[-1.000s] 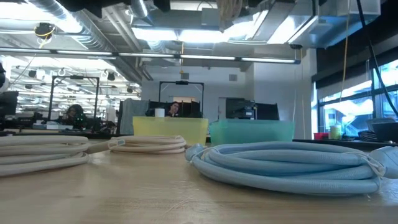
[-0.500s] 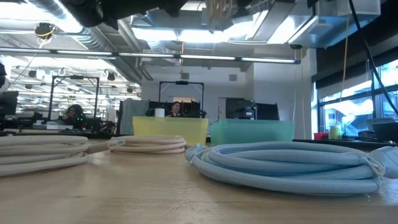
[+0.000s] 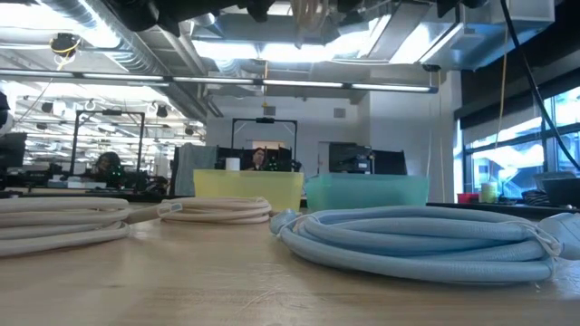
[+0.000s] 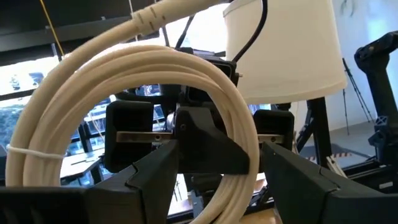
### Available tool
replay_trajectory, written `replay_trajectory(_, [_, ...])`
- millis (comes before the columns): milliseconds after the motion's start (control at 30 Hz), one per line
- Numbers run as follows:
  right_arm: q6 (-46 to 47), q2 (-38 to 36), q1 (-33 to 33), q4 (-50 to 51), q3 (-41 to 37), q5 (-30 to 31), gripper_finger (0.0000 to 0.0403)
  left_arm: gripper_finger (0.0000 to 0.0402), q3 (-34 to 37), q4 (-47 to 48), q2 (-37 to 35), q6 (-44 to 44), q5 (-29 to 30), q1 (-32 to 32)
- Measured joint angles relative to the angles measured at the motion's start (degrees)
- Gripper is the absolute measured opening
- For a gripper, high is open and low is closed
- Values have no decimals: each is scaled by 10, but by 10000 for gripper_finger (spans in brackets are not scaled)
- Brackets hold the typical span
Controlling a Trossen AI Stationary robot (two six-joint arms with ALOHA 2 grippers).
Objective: Pick & Place USB Port
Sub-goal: Put the light brown HDMI cable into the yellow bin
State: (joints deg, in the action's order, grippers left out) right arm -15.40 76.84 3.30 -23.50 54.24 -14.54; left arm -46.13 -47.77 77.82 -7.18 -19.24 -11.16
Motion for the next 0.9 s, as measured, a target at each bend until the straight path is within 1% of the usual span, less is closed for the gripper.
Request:
replay_trajectory(267, [5,1,0,-1,0,-1,17,224,0,0,0,5,-2,0])
replay_trajectory(400, [17,18,2,-15,1,9,17,224,0,0,0,14,-4,0])
replay_trajectory(567, [13,66,8,0,44,14,17,224,0,0,0,20,-6,0])
replay_trajectory(700, [-1,95,13,64,96,10,17,221,0,4,0,24,-3,1])
replay_trajectory(767, [-5,101,15,97,116,9,17,205,0,14,0,17,-2,2])
replay_trajectory(800, [-11,102,15,111,122,10,17,191,0,18,0,11,-2,2])
replay_trajectory(900, [-20,102,15,125,127,11,17,118,0,32,-1,-12,-3,4])
